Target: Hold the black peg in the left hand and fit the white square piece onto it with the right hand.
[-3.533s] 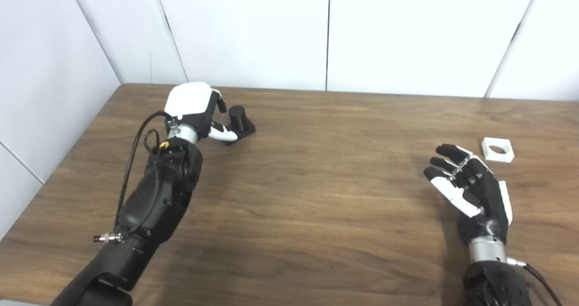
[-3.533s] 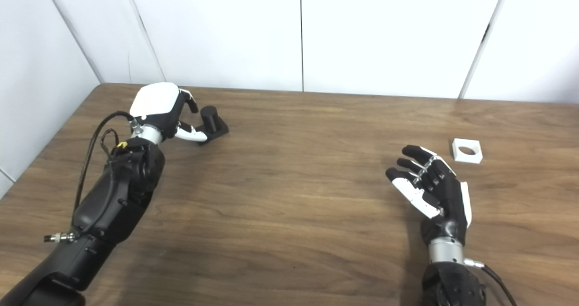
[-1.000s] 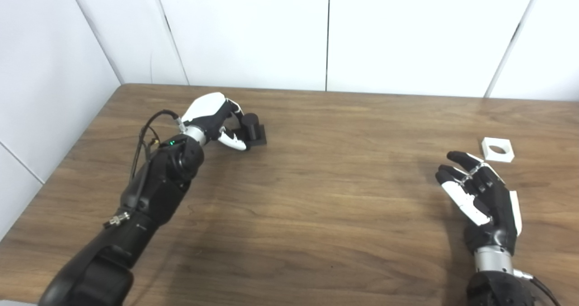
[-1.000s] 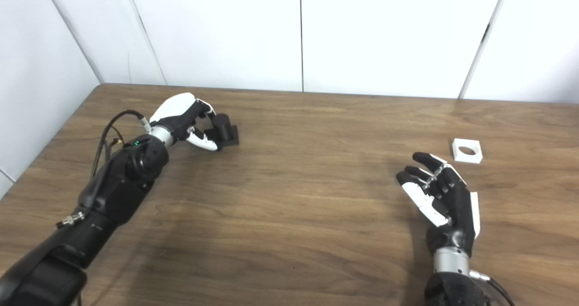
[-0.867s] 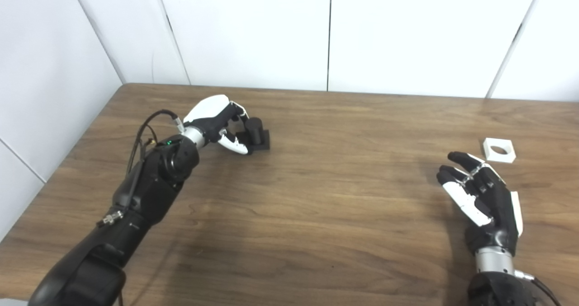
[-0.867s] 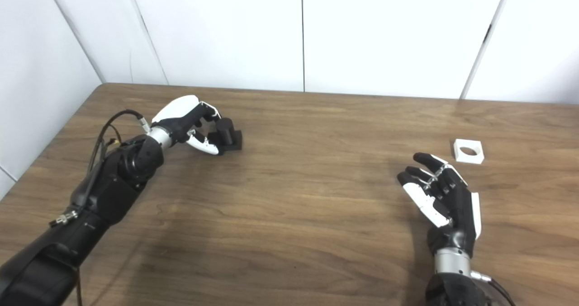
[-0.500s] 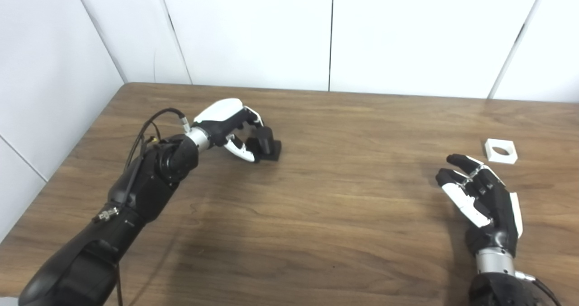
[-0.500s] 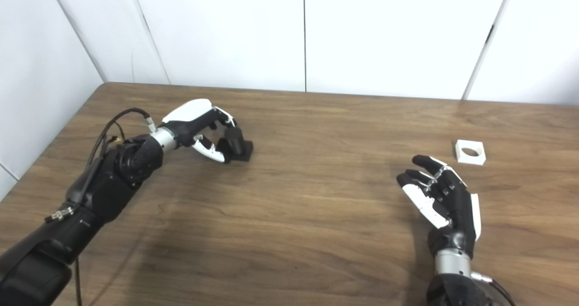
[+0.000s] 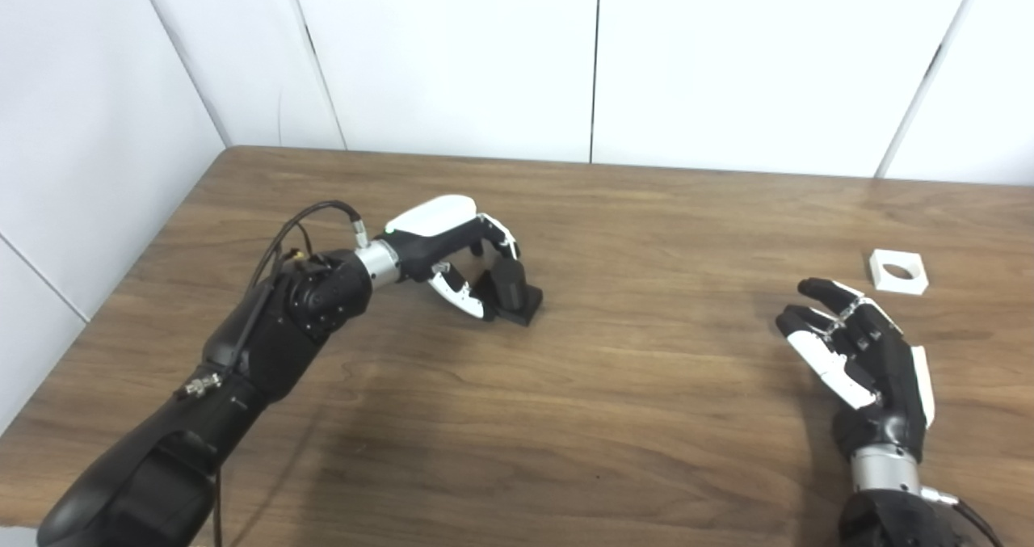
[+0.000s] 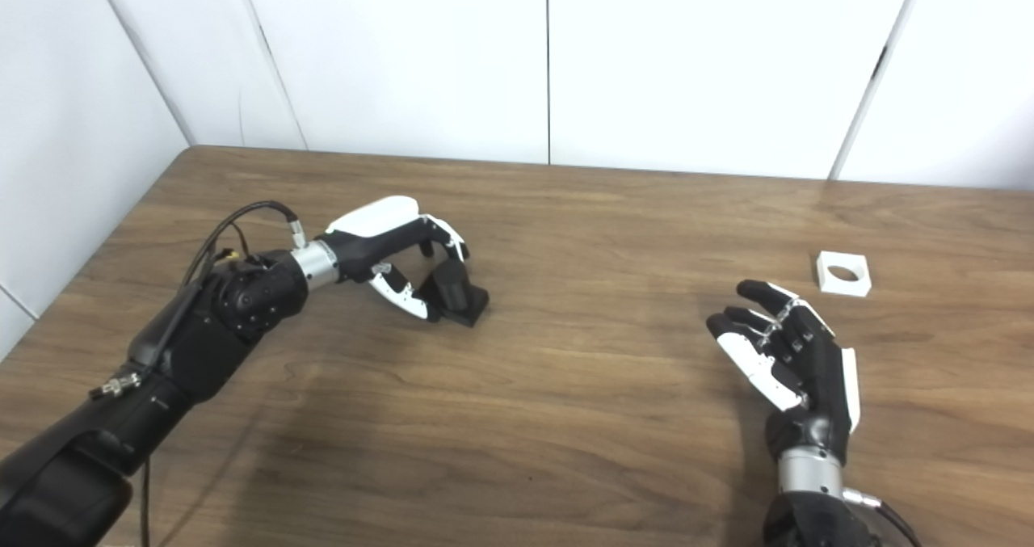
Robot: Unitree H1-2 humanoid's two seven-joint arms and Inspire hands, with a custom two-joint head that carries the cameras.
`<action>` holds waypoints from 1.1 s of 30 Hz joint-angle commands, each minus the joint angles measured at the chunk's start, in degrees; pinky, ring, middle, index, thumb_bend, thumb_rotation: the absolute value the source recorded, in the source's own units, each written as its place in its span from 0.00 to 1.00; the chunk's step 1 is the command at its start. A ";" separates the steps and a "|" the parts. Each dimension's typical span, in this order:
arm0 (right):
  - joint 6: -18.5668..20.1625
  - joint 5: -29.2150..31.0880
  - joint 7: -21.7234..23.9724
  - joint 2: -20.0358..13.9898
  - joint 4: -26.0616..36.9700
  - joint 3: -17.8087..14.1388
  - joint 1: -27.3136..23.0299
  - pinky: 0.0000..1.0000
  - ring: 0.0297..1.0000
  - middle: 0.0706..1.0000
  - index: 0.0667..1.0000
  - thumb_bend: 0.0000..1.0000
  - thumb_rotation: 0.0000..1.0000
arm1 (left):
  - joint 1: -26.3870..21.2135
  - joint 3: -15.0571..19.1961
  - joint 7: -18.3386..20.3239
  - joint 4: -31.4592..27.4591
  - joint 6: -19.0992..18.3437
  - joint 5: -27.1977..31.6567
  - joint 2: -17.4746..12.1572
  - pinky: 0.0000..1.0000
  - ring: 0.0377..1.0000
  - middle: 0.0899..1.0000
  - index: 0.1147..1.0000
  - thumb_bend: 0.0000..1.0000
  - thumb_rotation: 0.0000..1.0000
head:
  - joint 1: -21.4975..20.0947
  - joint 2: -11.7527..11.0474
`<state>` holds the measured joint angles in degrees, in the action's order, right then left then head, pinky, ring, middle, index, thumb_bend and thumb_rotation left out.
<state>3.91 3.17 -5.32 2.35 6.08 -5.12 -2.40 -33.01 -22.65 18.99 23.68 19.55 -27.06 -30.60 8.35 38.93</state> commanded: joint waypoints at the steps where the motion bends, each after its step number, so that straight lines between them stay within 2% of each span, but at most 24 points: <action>1: -1.26 -0.12 -0.09 0.24 2.40 0.09 -0.97 0.59 0.61 0.69 0.60 0.68 0.23 | -0.38 -2.13 3.12 -1.58 2.71 0.33 1.48 0.64 0.75 0.73 0.42 0.52 0.07 | -0.03 0.07; 6: -0.84 0.17 -0.37 0.53 3.11 -0.20 -0.81 0.58 0.60 0.68 0.59 0.67 0.22 | 0.19 -3.57 3.42 -3.46 3.29 -0.65 2.43 0.62 0.74 0.73 0.42 0.52 0.07 | -0.90 0.21; 16: 0.24 0.12 -0.53 0.53 4.41 -0.29 -0.60 0.59 0.62 0.70 0.61 0.65 0.20 | 0.82 -5.72 2.67 -4.39 6.79 -2.56 4.71 0.61 0.74 0.73 0.42 0.52 0.07 | -1.82 0.30; 28: 0.13 0.10 -0.35 -0.50 5.09 -0.51 -1.00 0.59 0.62 0.69 0.60 0.65 0.21 | 1.48 -7.77 3.68 -7.19 6.78 -2.61 6.61 0.60 0.75 0.74 0.42 0.52 0.08 | -3.34 0.63; 31: 0.53 0.50 -0.11 -0.89 5.44 -0.62 -1.08 0.59 0.62 0.69 0.60 0.65 0.22 | 1.82 -7.94 4.09 -7.56 6.62 -2.60 6.56 0.61 0.76 0.75 0.42 0.52 0.08 | -4.41 0.86; 33: 0.82 0.01 -0.18 -1.30 6.12 -0.51 -1.11 0.59 0.62 0.70 0.60 0.65 0.22 | 2.15 -7.73 4.41 -8.12 6.46 -2.25 6.25 0.62 0.76 0.75 0.42 0.52 0.08 | -9.14 0.89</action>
<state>5.18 3.27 -5.86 1.32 9.55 -5.54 -1.80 -31.93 -28.80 20.78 16.40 25.27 -28.26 -24.26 -0.68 39.81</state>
